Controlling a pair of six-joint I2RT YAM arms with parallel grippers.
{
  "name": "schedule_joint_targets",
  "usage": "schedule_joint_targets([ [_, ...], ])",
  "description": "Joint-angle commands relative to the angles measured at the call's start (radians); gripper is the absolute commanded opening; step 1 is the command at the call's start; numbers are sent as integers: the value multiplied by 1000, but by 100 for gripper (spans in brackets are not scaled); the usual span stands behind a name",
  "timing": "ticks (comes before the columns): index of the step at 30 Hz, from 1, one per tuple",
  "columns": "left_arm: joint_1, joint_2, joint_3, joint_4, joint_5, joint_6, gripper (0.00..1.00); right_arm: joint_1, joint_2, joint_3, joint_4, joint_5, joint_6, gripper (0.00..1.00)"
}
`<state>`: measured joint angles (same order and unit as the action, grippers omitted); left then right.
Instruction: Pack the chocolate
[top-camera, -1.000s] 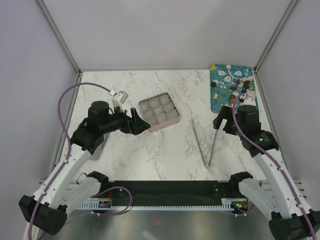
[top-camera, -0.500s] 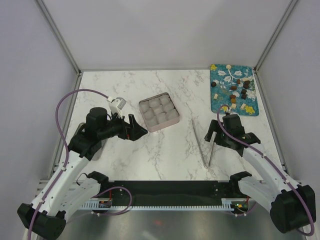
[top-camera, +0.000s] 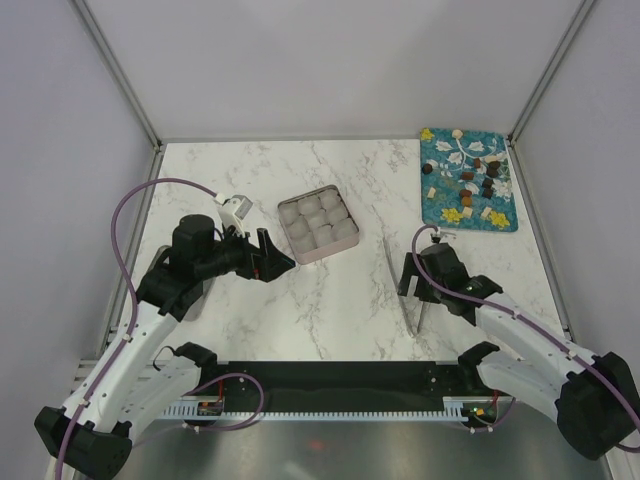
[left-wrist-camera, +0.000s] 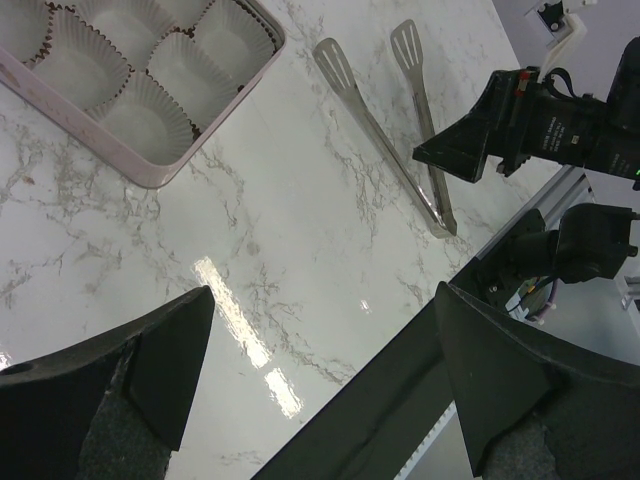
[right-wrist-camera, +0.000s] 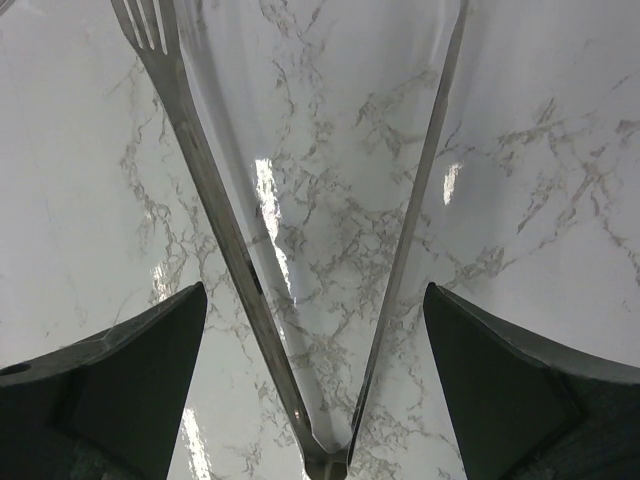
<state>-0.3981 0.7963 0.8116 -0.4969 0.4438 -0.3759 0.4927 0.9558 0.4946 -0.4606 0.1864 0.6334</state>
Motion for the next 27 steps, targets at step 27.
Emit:
schedule_joint_targets([
  [27,-1,4,1,-6,-1,34,99,173,270,12,177,251,12,95],
])
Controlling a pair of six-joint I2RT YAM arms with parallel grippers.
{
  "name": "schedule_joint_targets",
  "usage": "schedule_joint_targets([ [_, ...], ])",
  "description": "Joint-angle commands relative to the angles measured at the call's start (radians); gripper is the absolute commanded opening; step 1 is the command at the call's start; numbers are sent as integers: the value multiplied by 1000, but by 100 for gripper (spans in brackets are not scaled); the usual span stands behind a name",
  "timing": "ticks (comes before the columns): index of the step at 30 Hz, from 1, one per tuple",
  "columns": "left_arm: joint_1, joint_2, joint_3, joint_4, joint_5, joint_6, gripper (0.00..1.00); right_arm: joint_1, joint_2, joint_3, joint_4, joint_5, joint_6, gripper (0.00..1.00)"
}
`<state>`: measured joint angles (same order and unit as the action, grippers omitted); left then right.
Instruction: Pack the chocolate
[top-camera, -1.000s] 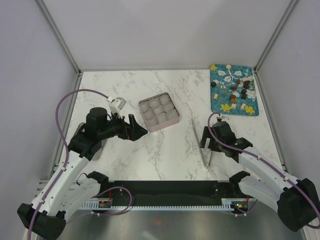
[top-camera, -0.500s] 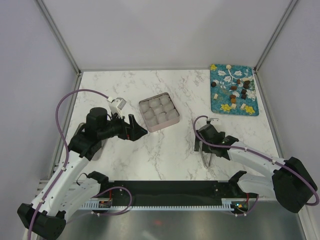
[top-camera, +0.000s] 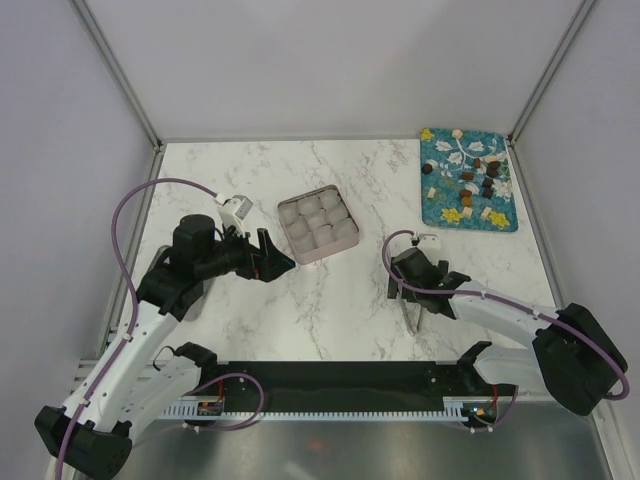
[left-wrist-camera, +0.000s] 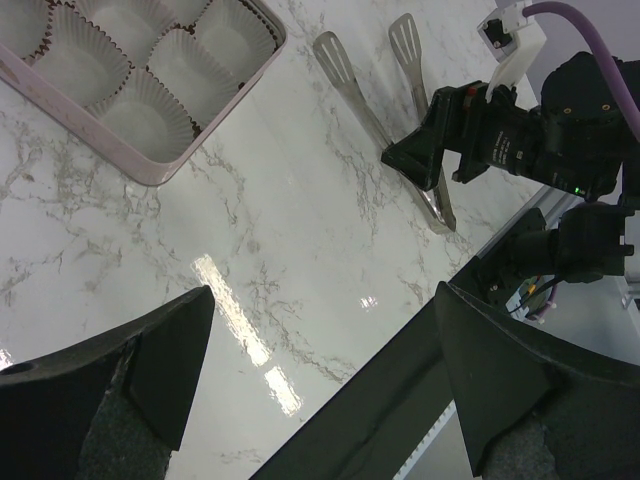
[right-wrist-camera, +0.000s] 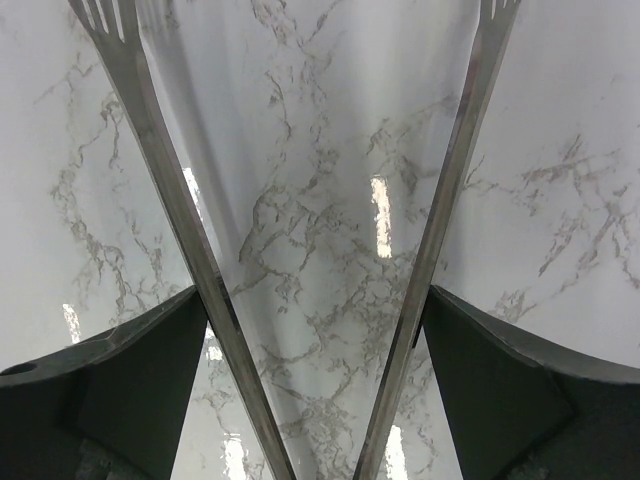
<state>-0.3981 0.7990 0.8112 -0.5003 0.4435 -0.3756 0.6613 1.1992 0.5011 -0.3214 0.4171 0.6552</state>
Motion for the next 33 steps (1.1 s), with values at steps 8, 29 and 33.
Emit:
schedule_joint_targets([
  [8,1,-3,2,-3,0,35,99,4,80,22,36,-9,-14,93],
  [29,1,20,-7,-3,4,24,98,0,-78,543,-505,9,-133,64],
  [33,1,31,-9,-3,24,23,97,-54,-15,681,-580,14,-190,62],
])
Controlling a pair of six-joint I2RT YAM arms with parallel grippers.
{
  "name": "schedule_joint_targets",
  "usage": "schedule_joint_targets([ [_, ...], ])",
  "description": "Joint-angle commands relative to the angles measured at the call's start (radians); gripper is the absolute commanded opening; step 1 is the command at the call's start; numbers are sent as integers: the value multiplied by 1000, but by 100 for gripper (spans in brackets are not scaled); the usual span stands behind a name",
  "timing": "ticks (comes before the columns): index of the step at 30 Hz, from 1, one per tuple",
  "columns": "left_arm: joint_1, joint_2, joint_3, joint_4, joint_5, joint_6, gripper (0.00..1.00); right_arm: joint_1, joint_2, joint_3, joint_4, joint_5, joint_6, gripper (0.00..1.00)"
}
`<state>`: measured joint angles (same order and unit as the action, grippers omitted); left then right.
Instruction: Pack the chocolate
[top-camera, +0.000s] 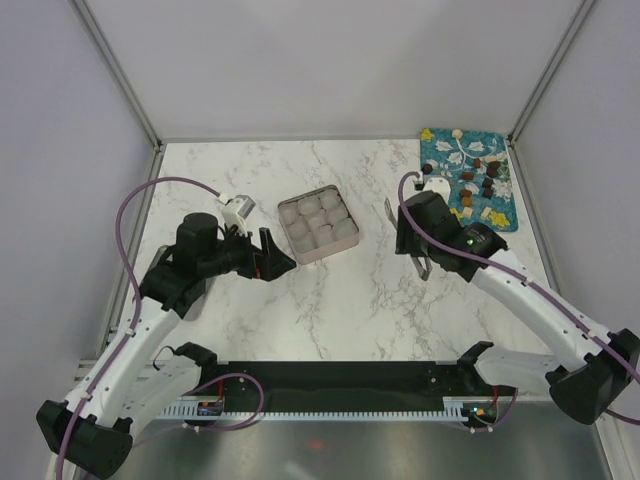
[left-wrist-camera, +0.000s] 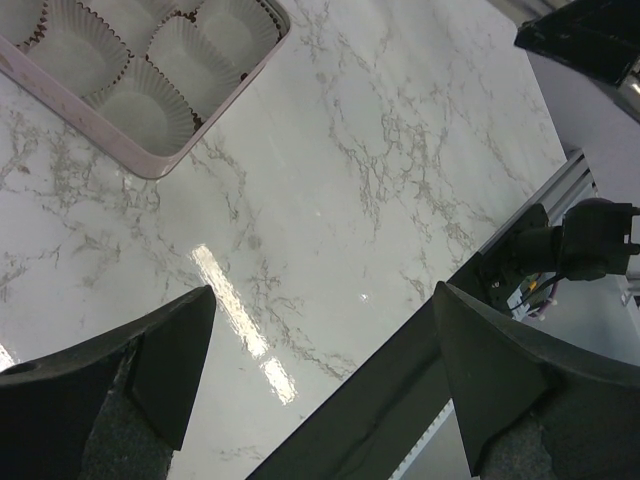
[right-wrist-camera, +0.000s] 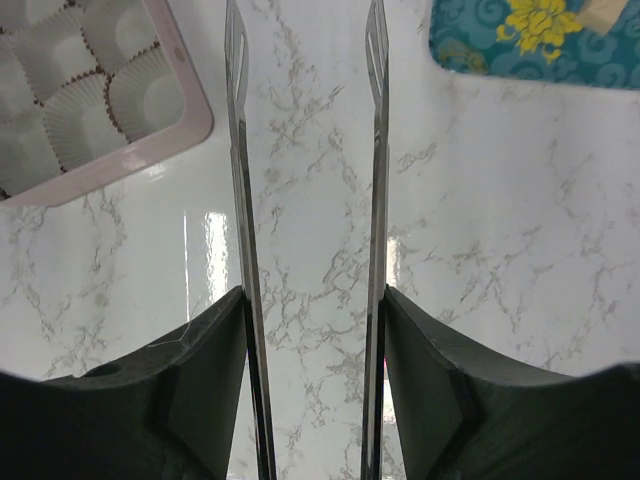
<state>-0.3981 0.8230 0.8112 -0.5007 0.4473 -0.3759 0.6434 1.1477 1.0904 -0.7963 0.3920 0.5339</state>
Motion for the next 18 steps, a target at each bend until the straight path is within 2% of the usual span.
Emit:
schedule_joint_targets([
  [1,1,8,-10,-1,27,23,97,-71,50,141,-109,36,-84,61],
  [7,1,18,-20,-1,22,19,95,-310,190,296,-103,-35,-206,55],
  [12,1,22,-23,-5,-7,19,95,-444,342,364,-57,-106,-256,52],
  [18,1,33,-20,-10,-35,20,95,-522,471,381,51,-235,-249,47],
])
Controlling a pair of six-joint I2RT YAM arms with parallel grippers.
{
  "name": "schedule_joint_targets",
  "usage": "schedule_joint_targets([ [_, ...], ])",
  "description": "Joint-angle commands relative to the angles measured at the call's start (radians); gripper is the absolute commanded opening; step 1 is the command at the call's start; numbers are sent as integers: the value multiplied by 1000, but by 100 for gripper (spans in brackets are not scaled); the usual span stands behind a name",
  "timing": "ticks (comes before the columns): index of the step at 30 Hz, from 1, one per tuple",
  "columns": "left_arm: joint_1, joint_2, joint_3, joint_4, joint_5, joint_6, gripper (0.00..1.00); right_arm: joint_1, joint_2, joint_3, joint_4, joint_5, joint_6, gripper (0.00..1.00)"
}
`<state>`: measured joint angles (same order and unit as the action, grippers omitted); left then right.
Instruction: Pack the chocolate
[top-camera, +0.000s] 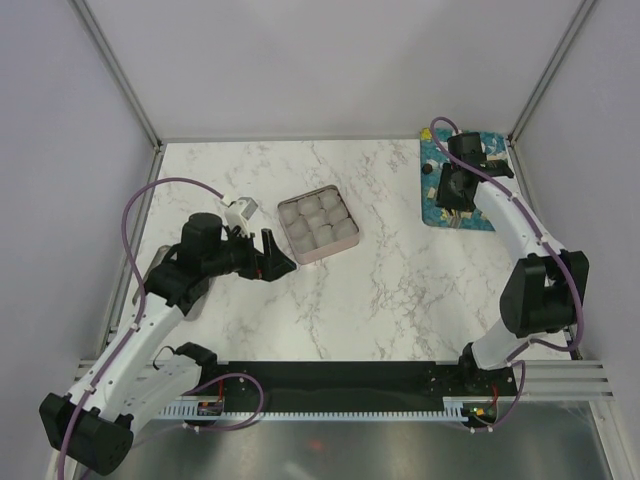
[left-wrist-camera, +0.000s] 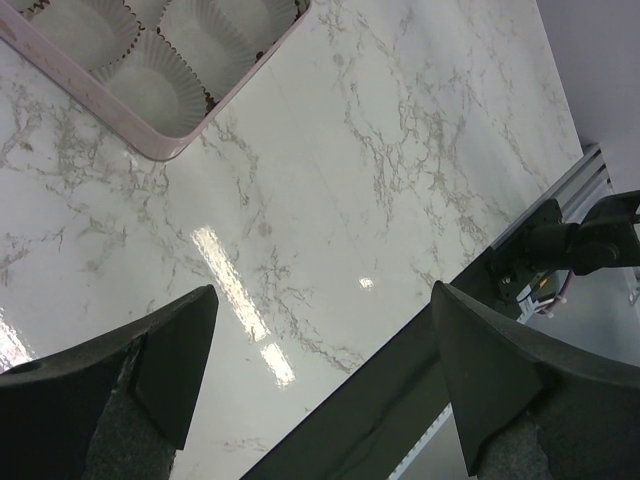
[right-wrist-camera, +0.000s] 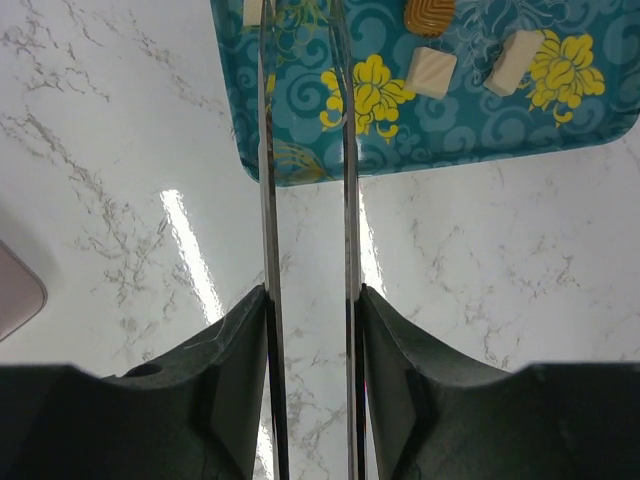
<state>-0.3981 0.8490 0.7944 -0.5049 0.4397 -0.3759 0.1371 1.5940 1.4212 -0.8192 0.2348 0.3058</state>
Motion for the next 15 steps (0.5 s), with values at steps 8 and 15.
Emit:
schedule_joint_targets([
  [8,1,25,0,-14,-48,22,95,-24,112,62,138,-103,9,45],
  [15,1,39,2,-15,-35,23,95,-31,121,36,161,-72,15,45],
])
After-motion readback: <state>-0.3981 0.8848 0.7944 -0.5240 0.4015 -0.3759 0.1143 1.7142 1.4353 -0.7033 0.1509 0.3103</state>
